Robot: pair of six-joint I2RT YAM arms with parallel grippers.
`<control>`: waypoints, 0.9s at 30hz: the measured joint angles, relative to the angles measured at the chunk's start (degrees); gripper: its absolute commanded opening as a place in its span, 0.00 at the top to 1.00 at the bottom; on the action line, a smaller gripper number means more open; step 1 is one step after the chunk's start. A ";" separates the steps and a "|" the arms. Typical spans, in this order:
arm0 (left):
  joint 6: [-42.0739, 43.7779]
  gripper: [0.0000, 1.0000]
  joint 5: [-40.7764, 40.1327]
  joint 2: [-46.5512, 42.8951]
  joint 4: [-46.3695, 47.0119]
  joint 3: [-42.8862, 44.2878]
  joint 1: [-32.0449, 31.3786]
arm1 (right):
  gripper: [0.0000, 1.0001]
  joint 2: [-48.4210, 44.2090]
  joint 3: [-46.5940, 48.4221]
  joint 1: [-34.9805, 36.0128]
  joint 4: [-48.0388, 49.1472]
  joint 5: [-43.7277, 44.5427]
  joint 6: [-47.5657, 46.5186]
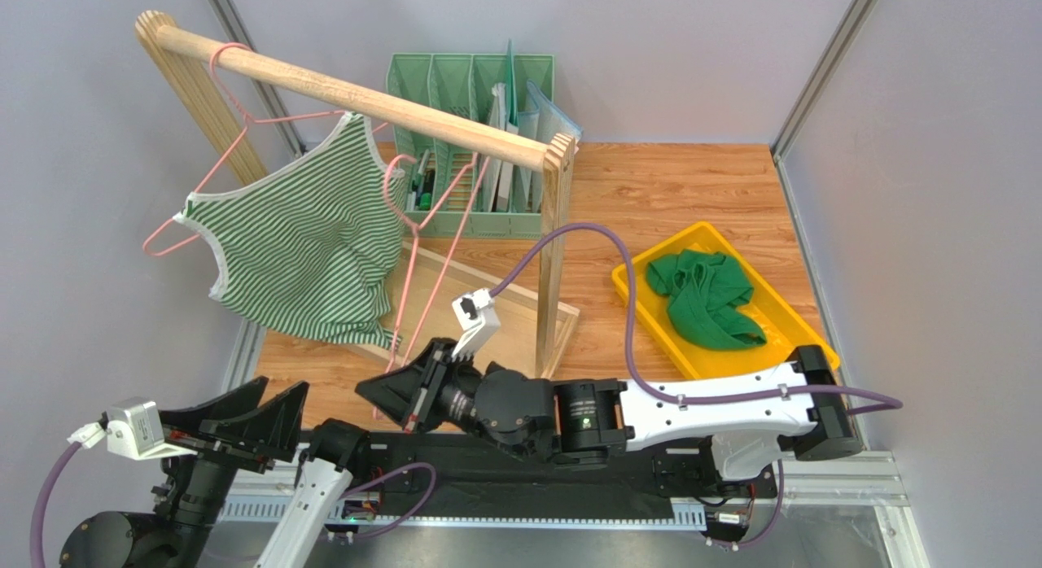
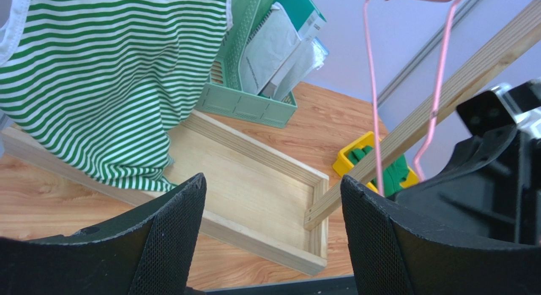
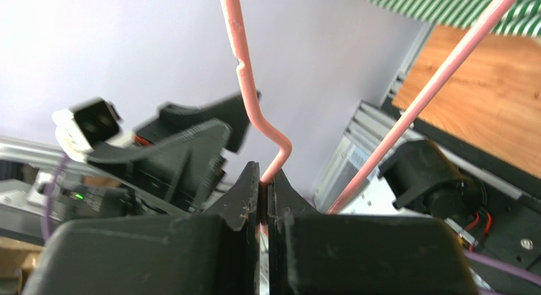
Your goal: Remove the tank top from the hanger
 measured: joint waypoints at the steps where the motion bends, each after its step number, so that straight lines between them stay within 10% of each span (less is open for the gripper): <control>1: 0.00 0.18 -0.09 0.00 -0.07 0.00 0.00 | 1.00 -0.92 0.00 -0.28 0.00 0.83 0.00; 27: -0.04 0.19 -0.42 0.00 -0.07 -0.37 0.00 | 1.00 -9.31 -6.91 -3.28 -1.53 8.96 4.50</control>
